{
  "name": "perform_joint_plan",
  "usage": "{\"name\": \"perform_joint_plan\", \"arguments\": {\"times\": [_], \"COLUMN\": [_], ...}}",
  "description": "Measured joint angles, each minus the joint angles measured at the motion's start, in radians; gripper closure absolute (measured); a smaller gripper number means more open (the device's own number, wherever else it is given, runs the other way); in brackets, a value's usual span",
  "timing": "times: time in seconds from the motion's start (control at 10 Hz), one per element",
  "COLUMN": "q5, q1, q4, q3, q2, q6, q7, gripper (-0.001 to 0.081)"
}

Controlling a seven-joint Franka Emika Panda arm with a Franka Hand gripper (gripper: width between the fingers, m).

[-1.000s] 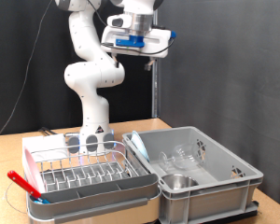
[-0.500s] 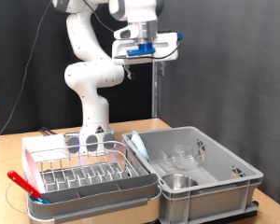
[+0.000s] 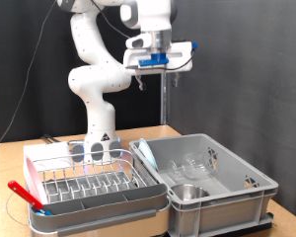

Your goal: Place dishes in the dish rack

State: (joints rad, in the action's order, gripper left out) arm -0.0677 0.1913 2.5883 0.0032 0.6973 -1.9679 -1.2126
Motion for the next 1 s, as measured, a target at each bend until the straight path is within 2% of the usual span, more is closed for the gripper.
{"name": "perform_joint_plan", "arguments": {"times": [0.2, 0.4, 0.6, 1.0], "q5": [0.033, 0.070, 0.116, 0.199], "q1": [-0.001, -0.003, -0.015, -0.046], "q4": [0.070, 0.114, 0.166, 0.221], "q3": [0.008, 0.017, 0.032, 0.041], "q2": [-0.027, -0.083, -0.150, -0.285], "q6": [-0.090, -0.170, -0.290, -0.438], "q7": [0.011, 0.007, -0.009, -0.011], "gripper": [-0.0005, -0.0005, -0.0005, -0.0005]}}
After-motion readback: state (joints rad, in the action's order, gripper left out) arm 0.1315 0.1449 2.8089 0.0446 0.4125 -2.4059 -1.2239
